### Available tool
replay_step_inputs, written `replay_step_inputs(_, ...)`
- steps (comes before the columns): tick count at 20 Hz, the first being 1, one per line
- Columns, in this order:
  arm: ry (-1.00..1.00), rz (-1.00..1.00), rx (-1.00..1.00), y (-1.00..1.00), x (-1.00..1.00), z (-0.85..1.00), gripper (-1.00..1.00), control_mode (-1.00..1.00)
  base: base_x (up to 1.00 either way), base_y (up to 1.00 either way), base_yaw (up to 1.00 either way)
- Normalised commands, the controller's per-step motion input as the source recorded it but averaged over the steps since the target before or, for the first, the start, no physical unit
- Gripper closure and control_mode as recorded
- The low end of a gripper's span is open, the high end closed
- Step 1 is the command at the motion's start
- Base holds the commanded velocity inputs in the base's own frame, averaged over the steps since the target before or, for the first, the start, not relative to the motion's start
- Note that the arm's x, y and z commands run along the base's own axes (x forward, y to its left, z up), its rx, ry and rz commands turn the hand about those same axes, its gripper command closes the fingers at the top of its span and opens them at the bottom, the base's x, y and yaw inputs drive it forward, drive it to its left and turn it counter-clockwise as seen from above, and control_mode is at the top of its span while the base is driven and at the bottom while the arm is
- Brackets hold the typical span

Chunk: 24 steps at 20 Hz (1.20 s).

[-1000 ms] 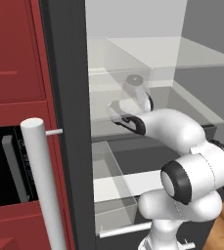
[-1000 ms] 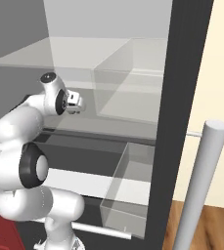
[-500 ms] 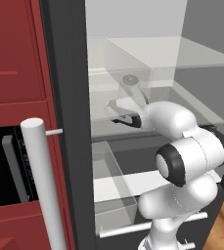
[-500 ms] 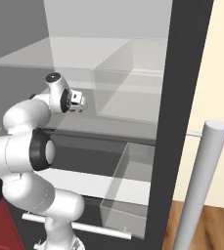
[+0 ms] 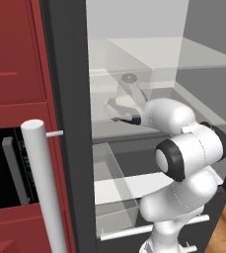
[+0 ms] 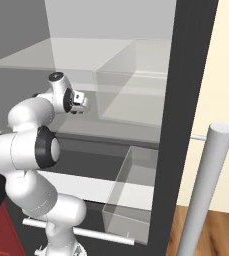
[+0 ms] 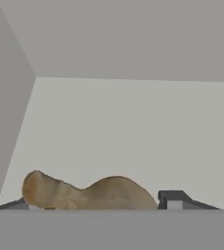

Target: Grab the garlic and lime from the fridge, place them in the blender, close the lid, and turn on the blender to create a marinade.

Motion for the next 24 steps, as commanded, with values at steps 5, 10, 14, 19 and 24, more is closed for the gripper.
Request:
replay_step_inputs(5,-0.03,0.00,0.00,0.00,0.00,-0.34,1.00,-1.00,0.00,0.00,0.00)
replay_step_inputs(10,-0.05,0.00,0.00,-0.03,-0.12,-0.13,1.00,-1.00,0.00,0.00,0.00)
replay_step_inputs(14,-0.06,0.00,0.01,-0.19,-0.58,-0.06,1.00,-1.00,0.00,0.00,0.00)
replay_step_inputs(19,-0.13,0.00,0.09,-0.41,-0.94,0.02,1.00,-1.00,0.00,0.00,0.00)
replay_step_inputs(24,-0.14,0.00,0.08,-0.51,-1.00,0.30,1.00,-1.00,0.00,0.00,0.00)
